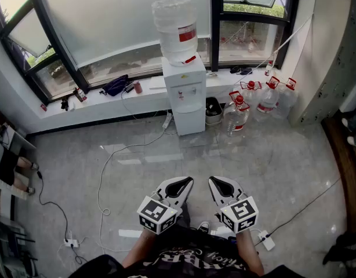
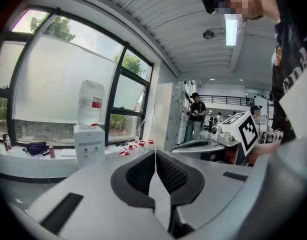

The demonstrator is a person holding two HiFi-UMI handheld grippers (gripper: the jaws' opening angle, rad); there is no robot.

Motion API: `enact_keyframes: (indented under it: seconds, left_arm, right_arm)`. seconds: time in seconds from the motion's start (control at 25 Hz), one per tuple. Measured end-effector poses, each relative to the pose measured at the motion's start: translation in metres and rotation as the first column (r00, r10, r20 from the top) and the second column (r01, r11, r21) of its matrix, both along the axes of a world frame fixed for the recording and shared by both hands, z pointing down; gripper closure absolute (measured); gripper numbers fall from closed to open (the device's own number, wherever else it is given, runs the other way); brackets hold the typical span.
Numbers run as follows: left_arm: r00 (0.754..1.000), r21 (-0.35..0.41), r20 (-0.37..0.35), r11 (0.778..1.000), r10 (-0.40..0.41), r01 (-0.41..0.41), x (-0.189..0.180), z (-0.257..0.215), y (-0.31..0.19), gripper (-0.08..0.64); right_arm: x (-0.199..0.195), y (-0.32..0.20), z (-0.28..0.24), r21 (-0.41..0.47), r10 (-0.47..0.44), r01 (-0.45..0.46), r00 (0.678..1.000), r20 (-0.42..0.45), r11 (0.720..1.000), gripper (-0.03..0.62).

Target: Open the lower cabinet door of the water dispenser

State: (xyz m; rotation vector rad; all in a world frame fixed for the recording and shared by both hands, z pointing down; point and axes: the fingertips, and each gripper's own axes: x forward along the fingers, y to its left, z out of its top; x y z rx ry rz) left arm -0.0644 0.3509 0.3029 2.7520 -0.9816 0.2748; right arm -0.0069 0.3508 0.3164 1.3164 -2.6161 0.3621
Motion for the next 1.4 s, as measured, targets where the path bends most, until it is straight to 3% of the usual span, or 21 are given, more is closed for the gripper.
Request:
enact_keyframes:
  seconds: [0.44, 0.64, 1.04, 1.4]
  left_arm:
    - [1.000, 0.038, -0.023, 0.999, 0.001, 0.000, 0.002, -0.013, -0.004, 0.540]
    - [0.999, 0.050, -0.046, 0.999, 0.006, -0.004, -0.005, -0.014, -0.024, 0.540]
    - [0.998, 0.054, -0.065, 0.998, 0.027, -0.023, -0.021, -0.016, -0.124, 0.540]
    - [0.997, 0.053, -0.079, 0.998, 0.024, -0.019, -0.063, -0.022, -0.236, 0.540]
  right_arm:
    - [-0.002, -0.007, -0.003, 0.023, -0.003, 0.002, 1.000, 0.021, 1.000, 0.578]
    - [-0.008, -0.026, 0.004, -0.010, -0.006, 0.006, 1.000, 0.016, 1.000, 0.578]
    - [-0.015, -0.118, 0.009, -0.038, 0.037, -0.037, 0.999, 0.000, 0.999, 0.578]
    - [-0.047, -0.225, 0.008, -0.057, 0.064, -0.064, 0.998, -0.008, 0.996, 0.578]
